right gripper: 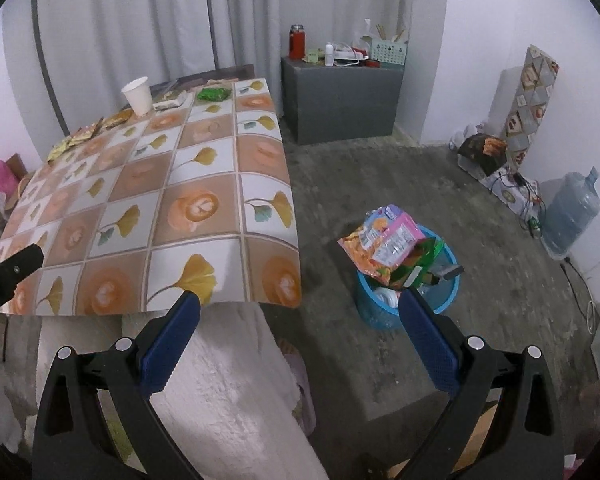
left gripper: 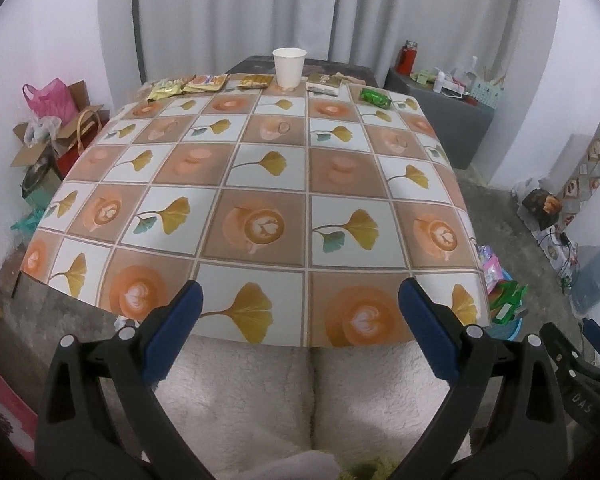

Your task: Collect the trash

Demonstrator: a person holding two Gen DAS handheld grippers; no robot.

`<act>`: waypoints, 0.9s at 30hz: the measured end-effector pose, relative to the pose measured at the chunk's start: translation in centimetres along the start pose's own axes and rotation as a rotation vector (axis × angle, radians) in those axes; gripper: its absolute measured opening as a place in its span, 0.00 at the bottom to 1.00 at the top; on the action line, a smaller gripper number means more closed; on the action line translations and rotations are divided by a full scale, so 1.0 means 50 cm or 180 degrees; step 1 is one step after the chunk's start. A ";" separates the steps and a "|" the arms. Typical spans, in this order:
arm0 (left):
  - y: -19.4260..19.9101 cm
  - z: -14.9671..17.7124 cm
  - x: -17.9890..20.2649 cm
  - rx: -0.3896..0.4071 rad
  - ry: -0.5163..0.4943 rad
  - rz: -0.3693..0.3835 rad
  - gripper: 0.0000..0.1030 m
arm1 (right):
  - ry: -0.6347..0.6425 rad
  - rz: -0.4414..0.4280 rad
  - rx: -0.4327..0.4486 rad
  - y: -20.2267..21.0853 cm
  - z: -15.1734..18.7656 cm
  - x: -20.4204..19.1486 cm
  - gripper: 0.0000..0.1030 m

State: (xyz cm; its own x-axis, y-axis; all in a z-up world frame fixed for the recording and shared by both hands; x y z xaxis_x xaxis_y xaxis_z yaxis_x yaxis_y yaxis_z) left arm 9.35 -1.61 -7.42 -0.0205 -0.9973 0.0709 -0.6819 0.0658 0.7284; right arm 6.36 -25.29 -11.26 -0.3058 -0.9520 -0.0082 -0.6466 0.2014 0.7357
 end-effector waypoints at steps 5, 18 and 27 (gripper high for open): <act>0.000 0.006 0.011 -0.0047 -0.0099 -0.0008 0.92 | 0.0057 0.0048 0.0023 0.006 0.001 0.005 0.94; 0.016 0.002 0.032 0.0006 -0.0220 0.0009 0.92 | 0.0049 0.0089 0.0029 0.008 0.001 0.021 0.94; 0.021 0.002 0.040 0.0020 -0.0259 0.0019 0.92 | 0.0044 0.0090 0.0030 0.009 0.003 0.020 0.94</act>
State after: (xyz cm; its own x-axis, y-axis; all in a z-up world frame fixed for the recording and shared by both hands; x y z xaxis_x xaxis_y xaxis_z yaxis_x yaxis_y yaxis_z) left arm 8.54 -3.53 -6.58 -0.0837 -0.9963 0.0195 -0.6862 0.0718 0.7239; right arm 5.65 -26.09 -11.03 -0.3146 -0.9490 0.0220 -0.6444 0.2305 0.7292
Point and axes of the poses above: each gripper's, at about its wrist camera, not at the fingertips, and y roughly against the way its jaws point, x to its right, z to its underside, the point moved 10 cm from there along -y, roughly the way its jaws point, and after that the axes turned 2 degrees about x, right-handed, at the moved point
